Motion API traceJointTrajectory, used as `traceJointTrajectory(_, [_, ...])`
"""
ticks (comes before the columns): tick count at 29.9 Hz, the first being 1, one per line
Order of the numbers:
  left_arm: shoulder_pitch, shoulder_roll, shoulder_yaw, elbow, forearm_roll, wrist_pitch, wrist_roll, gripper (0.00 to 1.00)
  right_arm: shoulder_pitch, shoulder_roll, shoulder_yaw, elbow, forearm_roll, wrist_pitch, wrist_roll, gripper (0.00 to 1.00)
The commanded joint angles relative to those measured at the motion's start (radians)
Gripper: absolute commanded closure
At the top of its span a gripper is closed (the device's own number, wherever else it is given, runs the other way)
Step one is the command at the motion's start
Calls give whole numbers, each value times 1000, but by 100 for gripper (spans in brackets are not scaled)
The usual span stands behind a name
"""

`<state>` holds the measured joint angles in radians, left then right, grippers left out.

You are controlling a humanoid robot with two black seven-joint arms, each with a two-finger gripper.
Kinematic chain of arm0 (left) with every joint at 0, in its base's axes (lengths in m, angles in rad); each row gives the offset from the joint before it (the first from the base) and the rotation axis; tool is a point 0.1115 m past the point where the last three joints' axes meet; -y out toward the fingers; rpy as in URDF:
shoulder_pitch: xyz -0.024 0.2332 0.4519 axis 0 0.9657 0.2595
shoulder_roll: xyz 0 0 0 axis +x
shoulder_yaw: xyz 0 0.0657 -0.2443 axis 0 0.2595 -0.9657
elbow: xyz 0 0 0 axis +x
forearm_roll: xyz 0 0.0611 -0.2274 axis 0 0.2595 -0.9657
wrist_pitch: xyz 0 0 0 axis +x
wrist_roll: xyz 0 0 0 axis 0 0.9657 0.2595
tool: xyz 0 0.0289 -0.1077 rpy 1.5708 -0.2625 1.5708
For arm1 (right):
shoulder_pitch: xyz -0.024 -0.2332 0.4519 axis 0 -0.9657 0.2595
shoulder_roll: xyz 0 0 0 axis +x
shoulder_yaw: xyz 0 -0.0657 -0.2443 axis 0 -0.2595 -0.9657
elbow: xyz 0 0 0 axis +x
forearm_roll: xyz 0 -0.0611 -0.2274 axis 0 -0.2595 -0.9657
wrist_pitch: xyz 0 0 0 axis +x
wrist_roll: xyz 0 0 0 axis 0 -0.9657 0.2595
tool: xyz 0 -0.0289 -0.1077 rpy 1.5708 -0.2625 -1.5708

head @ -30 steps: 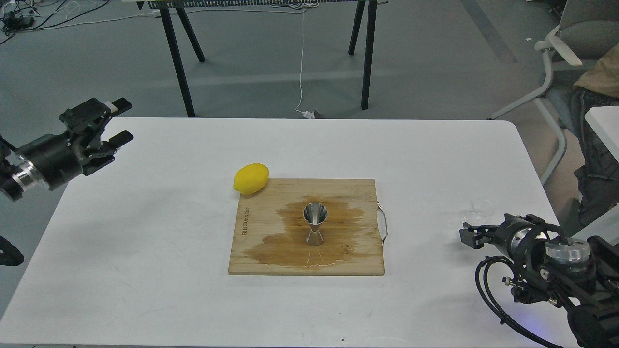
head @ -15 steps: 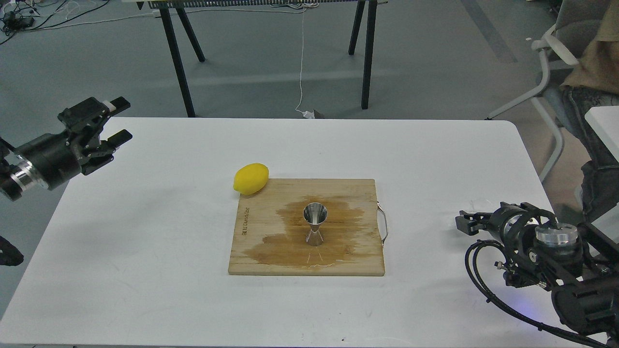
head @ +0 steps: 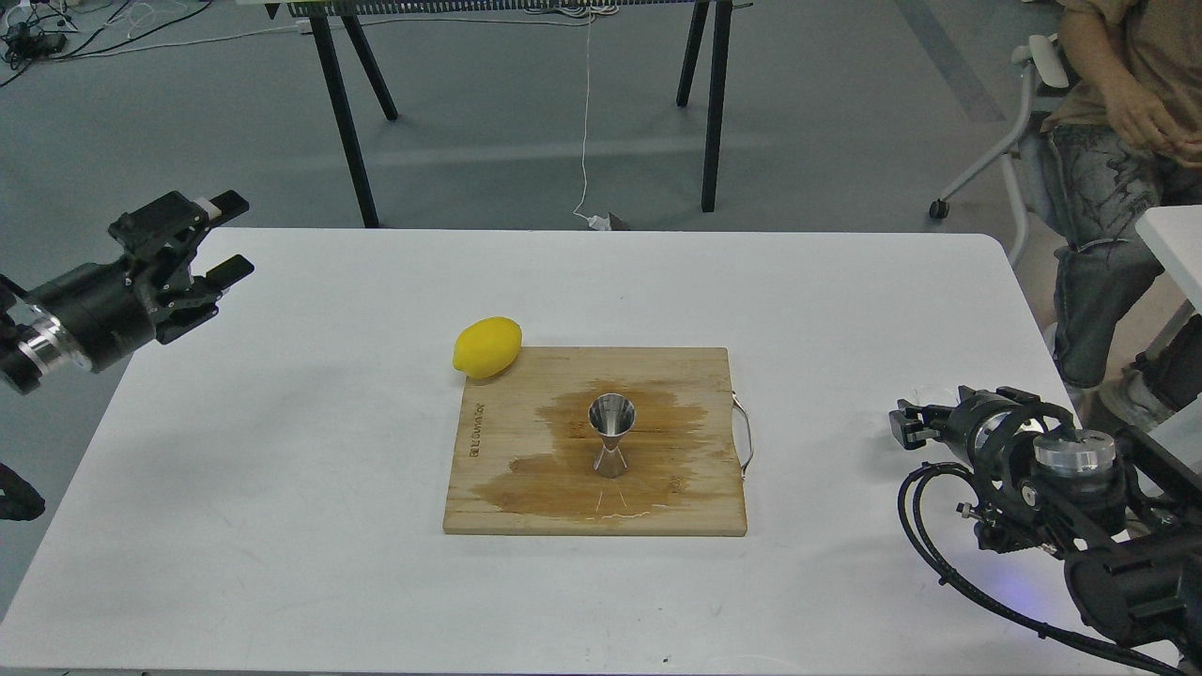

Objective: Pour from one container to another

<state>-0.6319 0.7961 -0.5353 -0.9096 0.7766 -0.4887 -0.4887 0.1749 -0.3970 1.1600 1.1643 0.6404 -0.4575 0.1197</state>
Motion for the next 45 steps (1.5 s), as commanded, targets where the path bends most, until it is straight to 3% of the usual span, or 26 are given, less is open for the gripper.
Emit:
traceJointTrajectory(1, [1,-5,1,0,-2,0,0,6,0,6,0,0,-14,2,0,39])
traceJointTrajectory(9, [1,-6,0,0,-2,0,0,6,-2,7,-3,0,-21,2,-2,49])
traceJointTrajectory(21, [3,-11,1,0,-2,0,0,6,5,7,0,34,-27,2,-2,51])
traceJointTrajectory(25, [3,-12,1,2,-2,0,0,6,72,-9,-2,83,-36,-4,-6,51])
traceJointTrajectory(28, [6,-12,3,6,-2,0,0,6,156,-10,-17,123,-105,-12,-35,52])
traceJointTrajectory(37, [9,-31,8,14,1,0,0,6,586,-43,-419,172,-173,-18,-86,52])
traceJointTrajectory(45, [9,-26,8,14,1,0,0,6,745,-39,-670,345,-225,-31,-146,52])
